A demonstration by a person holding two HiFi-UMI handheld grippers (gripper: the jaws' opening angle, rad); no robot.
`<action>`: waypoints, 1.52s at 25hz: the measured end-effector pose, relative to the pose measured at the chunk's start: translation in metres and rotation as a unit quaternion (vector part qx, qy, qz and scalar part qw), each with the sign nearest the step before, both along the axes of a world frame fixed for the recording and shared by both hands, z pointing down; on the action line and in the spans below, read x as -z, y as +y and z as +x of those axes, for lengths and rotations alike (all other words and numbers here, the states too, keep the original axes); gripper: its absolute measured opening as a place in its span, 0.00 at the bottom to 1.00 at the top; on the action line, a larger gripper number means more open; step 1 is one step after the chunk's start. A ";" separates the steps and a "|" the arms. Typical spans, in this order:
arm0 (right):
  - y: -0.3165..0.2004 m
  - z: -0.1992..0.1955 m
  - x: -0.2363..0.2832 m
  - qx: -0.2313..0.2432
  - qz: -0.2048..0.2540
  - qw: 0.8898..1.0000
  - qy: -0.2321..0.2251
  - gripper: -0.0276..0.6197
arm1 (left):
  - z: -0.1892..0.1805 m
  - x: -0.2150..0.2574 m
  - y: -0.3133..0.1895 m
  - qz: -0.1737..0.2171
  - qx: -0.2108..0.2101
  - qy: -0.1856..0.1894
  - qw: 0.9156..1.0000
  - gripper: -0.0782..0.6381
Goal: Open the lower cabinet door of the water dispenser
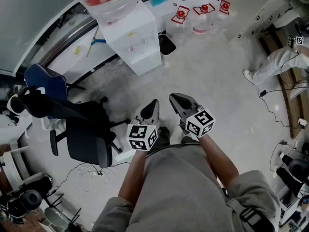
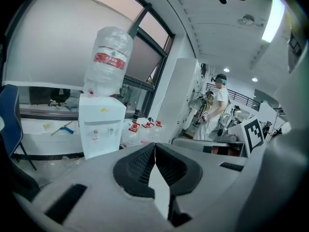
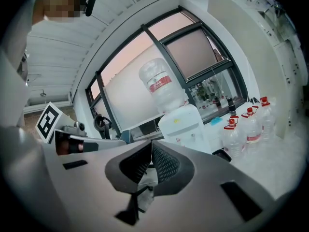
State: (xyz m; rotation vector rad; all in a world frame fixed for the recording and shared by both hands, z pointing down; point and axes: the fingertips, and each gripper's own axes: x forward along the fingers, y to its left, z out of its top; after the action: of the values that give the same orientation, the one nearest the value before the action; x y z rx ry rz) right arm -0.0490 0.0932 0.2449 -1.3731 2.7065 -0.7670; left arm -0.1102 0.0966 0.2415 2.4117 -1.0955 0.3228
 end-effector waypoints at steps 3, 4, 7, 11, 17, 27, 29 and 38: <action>-0.012 -0.004 -0.005 -0.018 -0.005 1.000 0.008 0.06 | -0.010 -0.003 -0.016 -0.002 -0.013 0.004 1.000 0.12; -0.015 -0.005 -0.007 -0.024 -0.006 1.000 0.011 0.06 | -0.012 -0.004 -0.020 -0.003 -0.018 0.005 1.000 0.12; -0.028 -0.008 -0.011 -0.039 -0.007 0.999 0.021 0.06 | -0.018 -0.007 -0.037 -0.004 -0.033 0.004 0.999 0.12; -0.046 -0.010 -0.019 -0.049 -0.010 0.998 0.030 0.06 | -0.020 -0.015 -0.059 -0.009 -0.044 0.001 0.999 0.12; -0.080 0.007 -0.037 -0.062 -0.018 0.997 0.033 0.06 | 0.004 -0.033 -0.091 -0.019 -0.064 -0.008 0.998 0.12; -0.184 0.061 -0.077 -0.052 -0.024 0.998 0.032 0.06 | 0.062 -0.066 -0.190 -0.040 -0.063 -0.041 0.996 0.12; -0.212 0.074 -0.091 -0.046 -0.032 0.998 0.026 0.06 | 0.077 -0.082 -0.217 -0.053 -0.060 -0.050 0.996 0.12; -0.281 0.111 -0.155 -0.049 -0.077 0.996 0.012 0.06 | 0.119 -0.145 -0.286 -0.092 -0.058 -0.097 0.989 0.12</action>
State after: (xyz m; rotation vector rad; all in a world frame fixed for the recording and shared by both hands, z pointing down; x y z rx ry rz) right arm 0.0620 -0.1881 0.3996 -1.5432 2.6229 -0.9744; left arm 0.0089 -0.1898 0.3865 2.3191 -0.9594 0.6810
